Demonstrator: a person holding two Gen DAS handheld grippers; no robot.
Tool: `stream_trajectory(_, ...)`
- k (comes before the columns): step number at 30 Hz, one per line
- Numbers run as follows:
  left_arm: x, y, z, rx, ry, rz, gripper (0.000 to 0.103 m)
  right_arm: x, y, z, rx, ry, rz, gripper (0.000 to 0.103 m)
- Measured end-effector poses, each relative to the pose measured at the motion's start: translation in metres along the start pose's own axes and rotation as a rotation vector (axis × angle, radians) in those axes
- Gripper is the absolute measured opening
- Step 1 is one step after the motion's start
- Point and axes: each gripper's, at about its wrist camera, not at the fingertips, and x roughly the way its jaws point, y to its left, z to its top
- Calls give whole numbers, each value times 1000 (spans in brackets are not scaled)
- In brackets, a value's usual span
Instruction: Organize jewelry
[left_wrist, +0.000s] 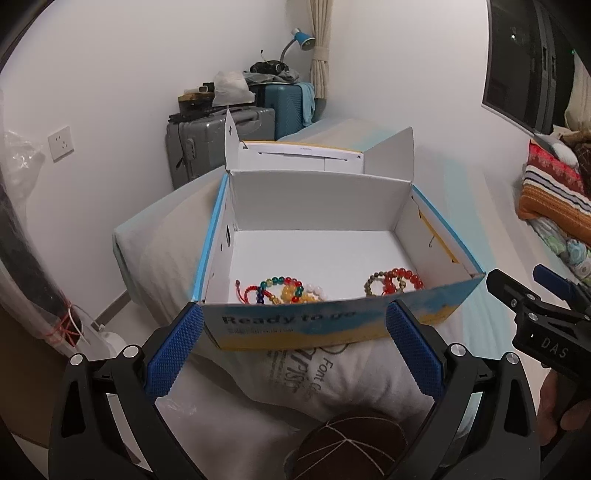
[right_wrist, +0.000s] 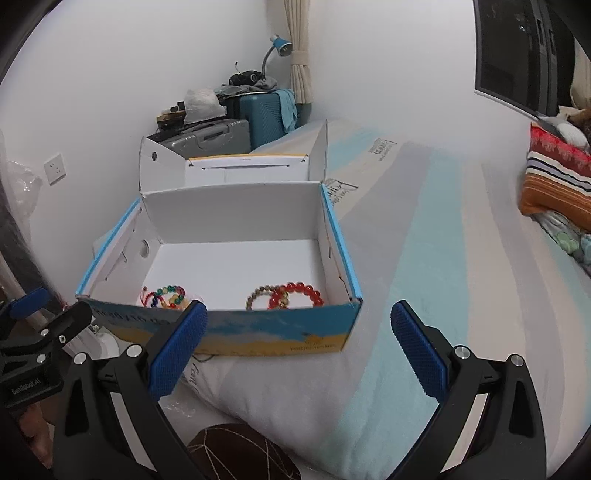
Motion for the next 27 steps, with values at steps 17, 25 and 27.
stream_trajectory(17, 7, 1, -2, -7, 26, -14, 97, 2, -1, -9, -9, 19, -9, 96)
stream_trajectory(25, 10, -3, -3, 6, 35, 17, 97, 3, -1, -11, -9, 20, -8, 96)
stream_trajectory(27, 9, -5, -3, 16, 26, 27, 97, 3, -1, -11, -8, 23, -5, 96)
